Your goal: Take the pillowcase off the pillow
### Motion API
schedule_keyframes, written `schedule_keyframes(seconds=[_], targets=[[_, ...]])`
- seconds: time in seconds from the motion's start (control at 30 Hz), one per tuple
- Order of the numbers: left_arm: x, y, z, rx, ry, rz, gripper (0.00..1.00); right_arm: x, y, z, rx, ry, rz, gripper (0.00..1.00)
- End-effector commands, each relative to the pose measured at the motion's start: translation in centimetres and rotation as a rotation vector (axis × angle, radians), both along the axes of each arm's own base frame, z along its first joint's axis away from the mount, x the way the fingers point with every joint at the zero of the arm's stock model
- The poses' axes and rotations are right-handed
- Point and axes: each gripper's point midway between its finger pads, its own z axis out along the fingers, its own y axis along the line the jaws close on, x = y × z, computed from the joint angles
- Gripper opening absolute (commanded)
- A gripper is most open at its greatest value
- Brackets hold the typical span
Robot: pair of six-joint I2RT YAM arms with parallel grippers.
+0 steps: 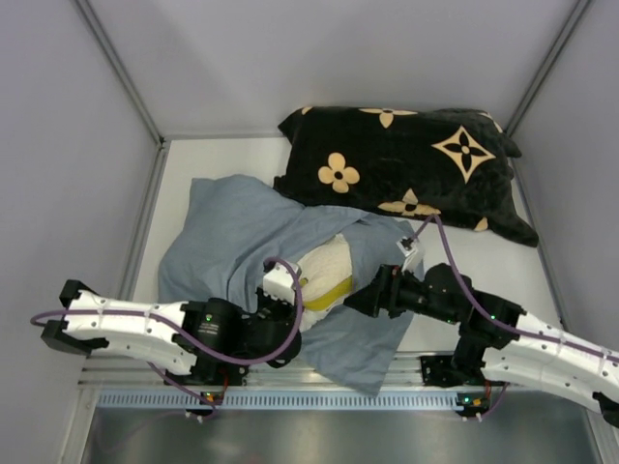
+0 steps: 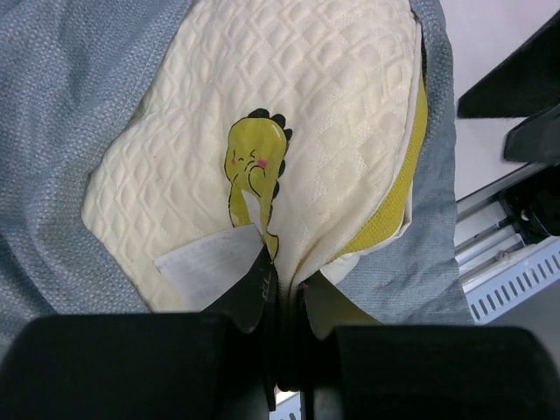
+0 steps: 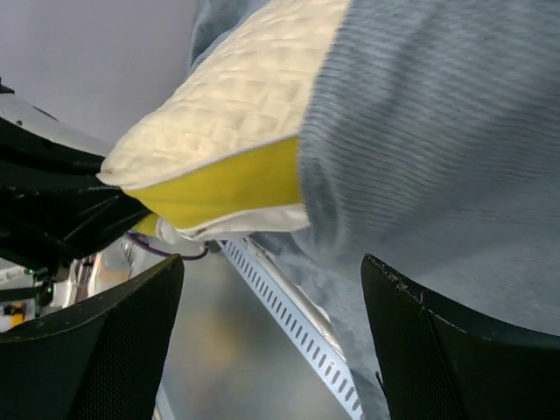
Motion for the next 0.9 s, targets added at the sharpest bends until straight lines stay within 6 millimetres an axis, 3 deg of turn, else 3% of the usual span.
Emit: schedule_keyframes(seconds=[0.0, 0.07, 0.17, 0.33, 0.37, 0.4, 0.53, 0.6, 0.77, 0.87], targets=[[0.4, 0.9, 1.0, -0.08, 0.003, 0.033, 0.0, 0.9, -4.1, -1.1, -0.092, -0.072, -0.121, 0.77], [0.3, 1.0, 1.0, -0.085, 0.011, 0.023, 0.0, 1.8, -5.3, -0.4, -0.098, -0.108, -0.189, 0.76], [0.1, 1.1, 0.7, -0.076, 0.016, 0.013, 0.0, 2.7, -5.6, 0.6, -0.112, -0.144, -0.228, 0.72], [-0.3, 0.7, 0.2, -0.061, 0.036, -0.004, 0.0, 5.1, -3.2, 2.1, -0.236, -0.177, -0.234, 0.66], [-0.4, 0.6, 0.2, -0.062, 0.04, -0.003, 0.0, 5.9, -3.0, 3.4, -0.249, -0.215, -0.252, 0.67], [-0.5, 0.6, 0.0, -0.055, 0.046, -0.007, 0.0, 6.6, -2.4, 2.8, -0.299, -0.214, -0.255, 0.67], [-0.7, 0.4, -0.6, -0.052, 0.063, -0.005, 0.0, 8.3, -0.8, 3.3, -0.369, -0.246, -0.251, 0.67], [-0.8, 0.3, -0.8, -0.045, 0.067, -0.005, 0.0, 8.9, -0.1, 2.4, -0.42, -0.246, -0.248, 0.67], [-0.7, 0.3, -0.3, -0.058, 0.06, -0.005, 0.0, 9.7, -1.3, -1.6, -0.531, -0.217, -0.301, 0.64], [-0.7, 0.4, 0.2, -0.071, 0.057, -0.008, 0.0, 10.1, -2.3, -3.5, -0.593, -0.213, -0.333, 0.53]])
